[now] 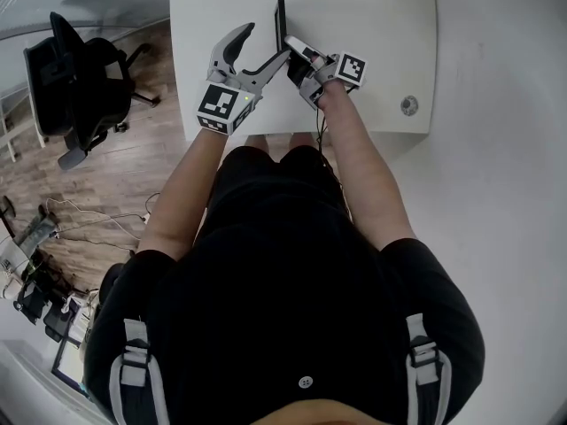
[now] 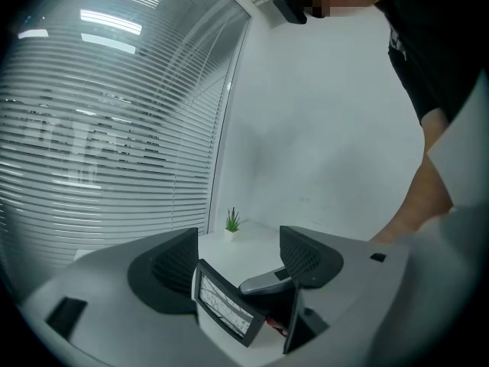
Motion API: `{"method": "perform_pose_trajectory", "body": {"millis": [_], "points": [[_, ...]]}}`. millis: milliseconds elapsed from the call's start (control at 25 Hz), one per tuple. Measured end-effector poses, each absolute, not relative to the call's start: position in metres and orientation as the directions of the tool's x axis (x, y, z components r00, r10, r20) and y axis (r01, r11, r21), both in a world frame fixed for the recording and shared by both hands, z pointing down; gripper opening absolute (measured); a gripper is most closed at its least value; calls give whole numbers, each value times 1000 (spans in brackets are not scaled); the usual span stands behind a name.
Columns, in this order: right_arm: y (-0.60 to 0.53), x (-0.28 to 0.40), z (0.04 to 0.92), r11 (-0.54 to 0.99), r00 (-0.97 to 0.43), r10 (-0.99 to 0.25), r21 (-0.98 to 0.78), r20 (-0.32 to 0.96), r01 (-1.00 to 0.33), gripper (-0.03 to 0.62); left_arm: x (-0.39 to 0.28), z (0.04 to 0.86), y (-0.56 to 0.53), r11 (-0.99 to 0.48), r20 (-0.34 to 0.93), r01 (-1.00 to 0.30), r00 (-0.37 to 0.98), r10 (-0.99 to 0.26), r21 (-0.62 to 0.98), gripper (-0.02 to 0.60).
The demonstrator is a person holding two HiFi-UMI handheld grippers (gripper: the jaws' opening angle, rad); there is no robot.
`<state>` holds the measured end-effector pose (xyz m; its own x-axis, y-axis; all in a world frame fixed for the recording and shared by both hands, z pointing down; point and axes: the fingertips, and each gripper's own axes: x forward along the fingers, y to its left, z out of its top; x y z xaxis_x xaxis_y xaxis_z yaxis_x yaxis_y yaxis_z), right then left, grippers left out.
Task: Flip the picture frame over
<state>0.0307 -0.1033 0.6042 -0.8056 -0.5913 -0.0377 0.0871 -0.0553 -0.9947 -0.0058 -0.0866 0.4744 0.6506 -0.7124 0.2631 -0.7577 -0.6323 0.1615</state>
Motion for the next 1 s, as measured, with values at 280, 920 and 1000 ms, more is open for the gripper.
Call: {"method": "perform_pose_trajectory", "body": {"millis": [280, 920, 1000], "points": [[-102, 39, 612, -54, -795, -603, -991, -66, 123, 51, -3, 483, -79, -632, 294, -758, 648, -702, 162, 337], [-115, 74, 617, -8, -760, -643, -993, 94, -117, 64, 6, 474, -80, -646, 286, -748, 660, -695, 155, 337], [-116, 77, 616, 0, -753, -648, -989, 114, -149, 60, 8, 473, -81, -648, 272, -745, 664, -697, 157, 337]]}}
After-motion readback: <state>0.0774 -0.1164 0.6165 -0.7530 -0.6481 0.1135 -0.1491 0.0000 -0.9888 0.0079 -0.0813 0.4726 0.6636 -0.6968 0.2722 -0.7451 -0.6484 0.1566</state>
